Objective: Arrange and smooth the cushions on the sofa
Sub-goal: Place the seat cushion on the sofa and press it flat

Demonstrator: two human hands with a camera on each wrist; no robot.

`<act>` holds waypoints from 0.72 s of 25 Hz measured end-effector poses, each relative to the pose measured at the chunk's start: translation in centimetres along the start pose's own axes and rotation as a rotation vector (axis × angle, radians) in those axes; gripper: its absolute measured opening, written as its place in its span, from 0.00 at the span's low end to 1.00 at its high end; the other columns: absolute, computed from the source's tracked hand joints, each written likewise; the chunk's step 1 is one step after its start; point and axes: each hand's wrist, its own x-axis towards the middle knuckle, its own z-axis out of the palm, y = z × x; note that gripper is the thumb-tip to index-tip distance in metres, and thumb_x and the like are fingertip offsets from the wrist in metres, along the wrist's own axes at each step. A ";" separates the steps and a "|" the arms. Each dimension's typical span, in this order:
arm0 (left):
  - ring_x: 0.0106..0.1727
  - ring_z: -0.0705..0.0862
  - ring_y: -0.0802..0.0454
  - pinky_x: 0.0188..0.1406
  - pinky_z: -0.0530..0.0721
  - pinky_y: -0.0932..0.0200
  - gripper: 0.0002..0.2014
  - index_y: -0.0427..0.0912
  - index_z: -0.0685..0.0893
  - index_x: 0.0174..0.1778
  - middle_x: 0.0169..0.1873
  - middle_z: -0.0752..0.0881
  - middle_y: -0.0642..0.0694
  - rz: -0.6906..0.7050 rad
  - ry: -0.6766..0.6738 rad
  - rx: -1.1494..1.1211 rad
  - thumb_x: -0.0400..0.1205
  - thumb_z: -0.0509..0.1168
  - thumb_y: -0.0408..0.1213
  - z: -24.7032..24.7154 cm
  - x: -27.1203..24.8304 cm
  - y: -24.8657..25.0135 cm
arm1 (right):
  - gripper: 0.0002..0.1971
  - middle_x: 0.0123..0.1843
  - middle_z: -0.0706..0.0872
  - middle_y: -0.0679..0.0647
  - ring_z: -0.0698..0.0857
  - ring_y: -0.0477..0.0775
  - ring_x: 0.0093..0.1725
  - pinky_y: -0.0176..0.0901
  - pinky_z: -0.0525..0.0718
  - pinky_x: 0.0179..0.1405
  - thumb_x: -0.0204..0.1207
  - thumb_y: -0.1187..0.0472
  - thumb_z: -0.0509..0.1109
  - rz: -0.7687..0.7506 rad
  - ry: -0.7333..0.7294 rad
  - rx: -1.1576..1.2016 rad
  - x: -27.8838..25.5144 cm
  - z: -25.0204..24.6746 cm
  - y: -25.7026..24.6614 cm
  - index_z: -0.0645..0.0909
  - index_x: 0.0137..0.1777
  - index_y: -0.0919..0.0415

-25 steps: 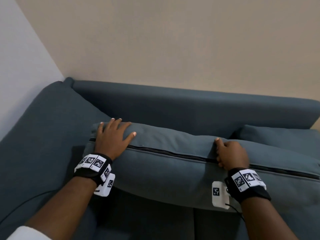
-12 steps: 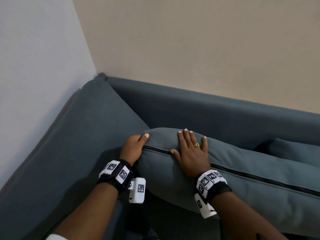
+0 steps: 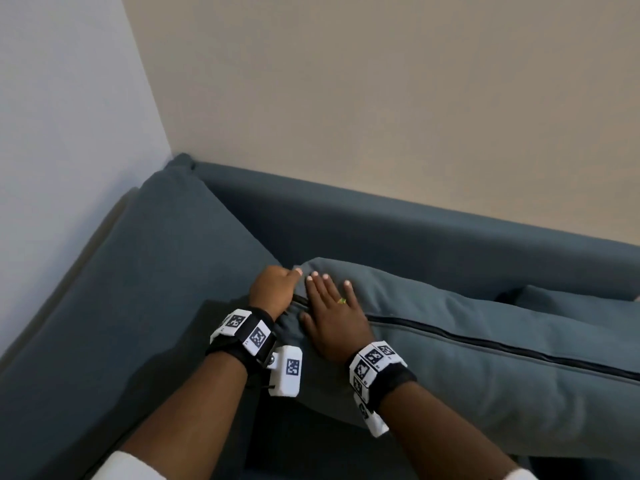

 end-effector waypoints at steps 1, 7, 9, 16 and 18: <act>0.38 0.83 0.36 0.44 0.80 0.45 0.26 0.34 0.80 0.27 0.29 0.83 0.36 0.001 0.017 0.030 0.87 0.63 0.49 -0.1 0.3 -0.4 | 0.36 0.87 0.32 0.50 0.43 0.55 0.91 0.63 0.32 0.86 0.89 0.41 0.48 0.008 0.023 0.003 0.5 -0.1 0.5 0.42 0.91 0.56; 0.43 0.84 0.35 0.40 0.73 0.50 0.25 0.36 0.82 0.32 0.36 0.86 0.35 0.093 -0.032 0.216 0.90 0.58 0.49 0.7 2.2 0.8 | 0.36 0.89 0.29 0.44 0.37 0.55 0.90 0.61 0.35 0.86 0.88 0.36 0.44 0.050 0.032 -0.023 -0.8 -0.8 3.3 0.37 0.90 0.49; 0.48 0.85 0.33 0.42 0.74 0.49 0.25 0.35 0.83 0.37 0.40 0.87 0.34 0.094 0.015 0.269 0.91 0.56 0.50 1.0 2.6 1.9 | 0.37 0.91 0.37 0.48 0.38 0.54 0.90 0.62 0.35 0.87 0.87 0.34 0.43 0.078 0.102 -0.008 -0.5 -1.0 5.0 0.40 0.90 0.50; 0.89 0.44 0.37 0.82 0.46 0.25 0.36 0.43 0.51 0.89 0.89 0.43 0.39 0.244 0.123 0.689 0.88 0.45 0.60 7.7 -3.3 3.0 | 0.35 0.90 0.42 0.47 0.47 0.53 0.91 0.61 0.41 0.87 0.88 0.38 0.45 0.128 0.030 0.021 -2.6 -0.1 12.4 0.44 0.90 0.52; 0.89 0.42 0.34 0.79 0.40 0.19 0.37 0.45 0.52 0.89 0.89 0.44 0.36 0.222 0.158 0.809 0.88 0.41 0.63 9.0 -4.4 2.9 | 0.32 0.91 0.50 0.46 0.47 0.54 0.91 0.62 0.45 0.87 0.88 0.42 0.47 0.215 0.215 0.089 -2.8 -1.5 14.4 0.51 0.90 0.50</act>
